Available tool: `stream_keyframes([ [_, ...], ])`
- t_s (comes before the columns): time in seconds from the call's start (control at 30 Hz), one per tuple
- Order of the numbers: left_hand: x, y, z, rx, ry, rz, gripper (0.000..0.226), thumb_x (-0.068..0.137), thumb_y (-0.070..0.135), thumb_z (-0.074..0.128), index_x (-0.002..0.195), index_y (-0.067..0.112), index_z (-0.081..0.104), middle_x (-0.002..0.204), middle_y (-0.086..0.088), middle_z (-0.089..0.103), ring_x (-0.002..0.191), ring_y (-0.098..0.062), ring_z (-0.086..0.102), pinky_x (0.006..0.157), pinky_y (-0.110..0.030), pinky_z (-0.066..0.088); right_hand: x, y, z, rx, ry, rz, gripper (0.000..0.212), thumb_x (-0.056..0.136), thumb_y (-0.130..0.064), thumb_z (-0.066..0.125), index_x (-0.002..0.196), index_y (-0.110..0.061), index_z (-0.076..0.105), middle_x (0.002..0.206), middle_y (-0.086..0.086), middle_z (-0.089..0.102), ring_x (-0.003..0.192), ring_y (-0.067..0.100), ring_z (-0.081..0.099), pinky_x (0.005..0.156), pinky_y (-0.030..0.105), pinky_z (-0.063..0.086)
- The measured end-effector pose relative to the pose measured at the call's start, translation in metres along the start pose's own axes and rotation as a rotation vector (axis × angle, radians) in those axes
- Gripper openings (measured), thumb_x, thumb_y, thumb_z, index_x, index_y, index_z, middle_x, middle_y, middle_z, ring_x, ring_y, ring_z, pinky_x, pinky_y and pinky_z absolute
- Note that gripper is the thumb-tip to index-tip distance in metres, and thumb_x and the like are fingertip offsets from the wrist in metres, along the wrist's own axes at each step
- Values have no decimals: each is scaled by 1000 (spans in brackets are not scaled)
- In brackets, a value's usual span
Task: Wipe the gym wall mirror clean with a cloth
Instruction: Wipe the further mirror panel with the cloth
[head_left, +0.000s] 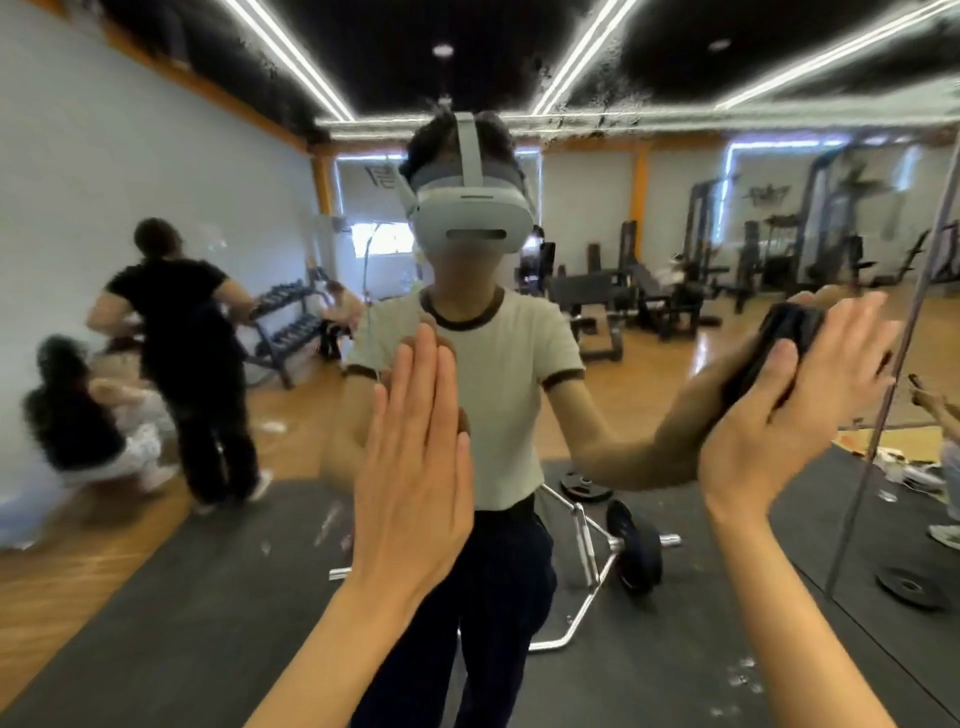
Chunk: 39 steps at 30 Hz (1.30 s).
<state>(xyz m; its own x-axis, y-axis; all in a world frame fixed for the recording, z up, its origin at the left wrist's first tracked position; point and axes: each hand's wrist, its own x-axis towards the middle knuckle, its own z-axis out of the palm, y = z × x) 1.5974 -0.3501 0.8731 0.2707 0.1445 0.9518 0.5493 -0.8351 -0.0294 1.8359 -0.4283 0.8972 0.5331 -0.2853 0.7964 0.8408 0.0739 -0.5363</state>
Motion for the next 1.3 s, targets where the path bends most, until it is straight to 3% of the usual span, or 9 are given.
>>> stream_keyframes([
  [0.1,-1,8,12,9,13,-42,64,101,13,34,157,-1,8,167,-11,1,156,-21,-6,126,-34,-6,-38,-40,16,32,16,26,47,107,-15,38,151,2,37,160,20,32,152,36,16,123,59,7],
  [0.3,-1,9,20,16,29,-67,64,103,15,31,157,0,2,166,-8,-4,156,-18,-11,126,-33,-8,-85,-37,13,-79,-354,-678,45,110,-18,39,152,-10,28,162,-2,23,155,18,6,126,45,3],
  [0.43,-2,9,20,27,13,-74,64,103,16,30,158,0,0,166,-7,-5,155,-18,-12,126,-34,-9,-40,30,-20,-59,-216,-314,44,110,-20,34,151,-2,33,160,11,29,155,16,5,125,43,1],
  [0.57,-1,12,18,20,10,-93,63,103,16,30,158,-1,2,166,-7,-5,156,-18,-12,126,-34,-9,-34,21,-15,-47,-32,59,46,107,-13,37,149,7,37,159,19,30,150,43,19,122,57,4],
  [0.63,-1,19,20,-12,24,-110,62,104,16,30,158,-2,5,166,-9,-4,156,-19,-11,126,-35,-8,-48,-11,-1,-24,-85,-71,48,102,-14,41,144,10,41,154,27,36,145,51,24,118,66,12],
  [0.8,3,61,46,-116,-19,39,58,108,21,21,159,8,-5,168,-4,-14,156,-19,-8,126,-34,-7,-69,-21,-2,-19,-363,-593,39,111,-22,33,148,-9,35,155,2,34,155,14,5,125,44,6],
  [0.87,4,68,54,-109,-25,35,64,105,17,28,159,9,-4,168,-5,-11,156,-19,-7,126,-35,-6,-43,12,-16,-38,-338,-572,40,111,-21,34,148,-6,35,156,5,34,154,15,8,125,46,6],
  [1.07,5,69,59,-14,-14,26,64,101,17,32,157,3,5,166,-9,1,156,-21,-7,126,-36,-5,-12,46,-35,-18,-90,-34,45,110,-15,38,153,-3,30,161,11,26,152,19,7,125,56,4],
  [1.3,8,92,71,-126,-54,66,67,102,17,31,159,8,-2,168,-4,-14,157,-24,-3,127,-39,-3,-19,20,-21,-1,-350,-598,38,111,-21,36,145,-5,39,152,8,39,153,17,13,126,46,4],
])
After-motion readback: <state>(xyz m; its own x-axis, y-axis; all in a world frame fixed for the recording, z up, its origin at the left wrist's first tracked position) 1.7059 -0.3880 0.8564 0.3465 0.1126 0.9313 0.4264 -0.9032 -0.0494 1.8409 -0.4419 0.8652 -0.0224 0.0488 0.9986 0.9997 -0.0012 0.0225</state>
